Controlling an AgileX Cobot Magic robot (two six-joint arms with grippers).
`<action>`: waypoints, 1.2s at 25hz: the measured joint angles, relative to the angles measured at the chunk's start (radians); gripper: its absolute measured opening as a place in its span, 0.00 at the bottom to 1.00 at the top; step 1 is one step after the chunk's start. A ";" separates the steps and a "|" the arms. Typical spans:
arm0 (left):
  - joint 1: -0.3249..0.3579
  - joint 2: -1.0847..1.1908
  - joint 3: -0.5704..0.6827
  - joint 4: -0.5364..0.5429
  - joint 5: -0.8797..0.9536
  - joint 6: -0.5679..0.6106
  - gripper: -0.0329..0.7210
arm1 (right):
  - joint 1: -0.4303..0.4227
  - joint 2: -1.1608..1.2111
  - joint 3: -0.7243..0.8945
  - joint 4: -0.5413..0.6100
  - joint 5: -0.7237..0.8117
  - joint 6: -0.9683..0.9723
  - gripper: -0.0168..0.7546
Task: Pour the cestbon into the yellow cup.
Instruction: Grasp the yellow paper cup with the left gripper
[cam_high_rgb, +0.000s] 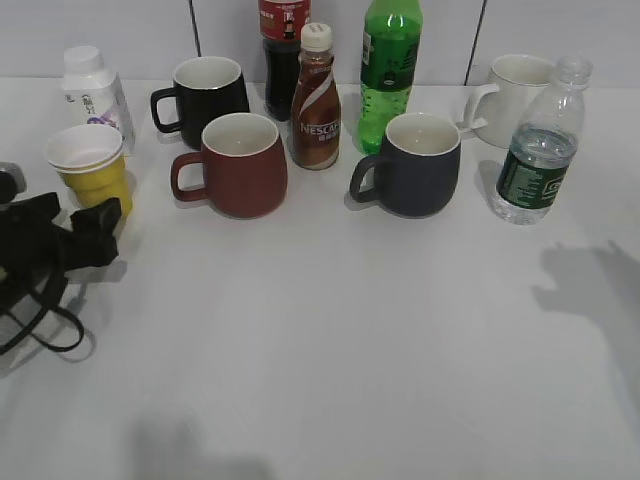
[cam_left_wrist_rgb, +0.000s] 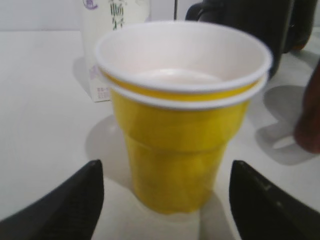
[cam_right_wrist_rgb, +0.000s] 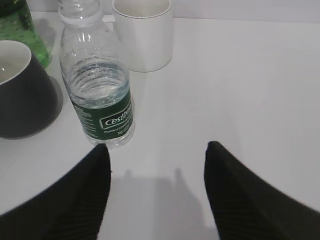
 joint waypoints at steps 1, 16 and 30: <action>0.000 0.016 -0.014 -0.001 0.000 0.000 0.84 | 0.000 0.000 0.000 0.000 0.000 0.000 0.60; 0.000 0.153 -0.218 -0.003 0.001 0.000 0.83 | 0.000 0.000 0.000 0.000 0.000 0.000 0.60; 0.001 0.184 -0.293 -0.002 0.077 0.053 0.63 | 0.000 0.029 0.000 0.000 -0.034 0.001 0.60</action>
